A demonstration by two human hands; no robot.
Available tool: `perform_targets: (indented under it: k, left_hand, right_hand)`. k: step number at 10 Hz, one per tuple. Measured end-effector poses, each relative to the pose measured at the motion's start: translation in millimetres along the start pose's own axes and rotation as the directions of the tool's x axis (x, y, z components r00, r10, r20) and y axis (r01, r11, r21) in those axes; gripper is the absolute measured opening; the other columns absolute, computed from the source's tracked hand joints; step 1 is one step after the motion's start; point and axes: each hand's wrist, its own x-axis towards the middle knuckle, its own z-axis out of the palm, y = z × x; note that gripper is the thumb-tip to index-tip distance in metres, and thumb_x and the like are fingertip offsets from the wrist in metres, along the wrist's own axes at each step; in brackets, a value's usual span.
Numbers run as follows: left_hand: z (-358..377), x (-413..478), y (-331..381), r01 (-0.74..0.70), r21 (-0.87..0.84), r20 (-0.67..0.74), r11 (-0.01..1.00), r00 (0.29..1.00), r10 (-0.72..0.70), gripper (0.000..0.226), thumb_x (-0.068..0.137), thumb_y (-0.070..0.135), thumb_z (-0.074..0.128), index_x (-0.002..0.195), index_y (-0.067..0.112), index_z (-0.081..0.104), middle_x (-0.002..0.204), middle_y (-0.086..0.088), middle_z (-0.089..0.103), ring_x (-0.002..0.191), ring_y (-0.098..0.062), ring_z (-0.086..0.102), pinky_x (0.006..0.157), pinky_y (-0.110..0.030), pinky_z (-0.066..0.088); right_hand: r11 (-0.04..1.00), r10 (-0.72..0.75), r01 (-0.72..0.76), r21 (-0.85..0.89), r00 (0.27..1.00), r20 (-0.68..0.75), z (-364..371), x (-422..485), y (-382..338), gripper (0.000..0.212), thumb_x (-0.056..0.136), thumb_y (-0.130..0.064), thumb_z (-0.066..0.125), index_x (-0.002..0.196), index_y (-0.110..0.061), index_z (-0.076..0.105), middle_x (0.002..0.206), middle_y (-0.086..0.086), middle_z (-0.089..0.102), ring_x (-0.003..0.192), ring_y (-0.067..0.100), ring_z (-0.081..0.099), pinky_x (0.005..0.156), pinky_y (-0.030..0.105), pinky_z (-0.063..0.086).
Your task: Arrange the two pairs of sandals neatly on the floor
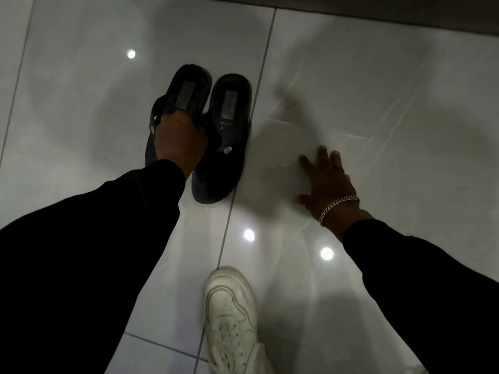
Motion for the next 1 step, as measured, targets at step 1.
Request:
perform_targets:
  k: [1]
  left_hand:
    - [-1.9, -3.6, 16.1, -0.084, 0.118, 0.046, 0.989, 0.996, 0.079, 0.036, 0.090, 0.022, 0.053, 0.114, -0.004, 0.060, 0.113, -0.030, 0.064, 0.104, -0.044, 0.061, 0.088, -0.044, 0.052]
  right_hand:
    - [1.000, -0.028, 0.028, 0.003, 1.000, 0.002, -12.3, -5.1, 4.7, 0.084, 0.082, -0.045, 0.066, 0.149, -0.034, 0.016, 0.162, 0.003, -0.007, 0.149, 0.028, -0.007, 0.116, 0.055, 0.023]
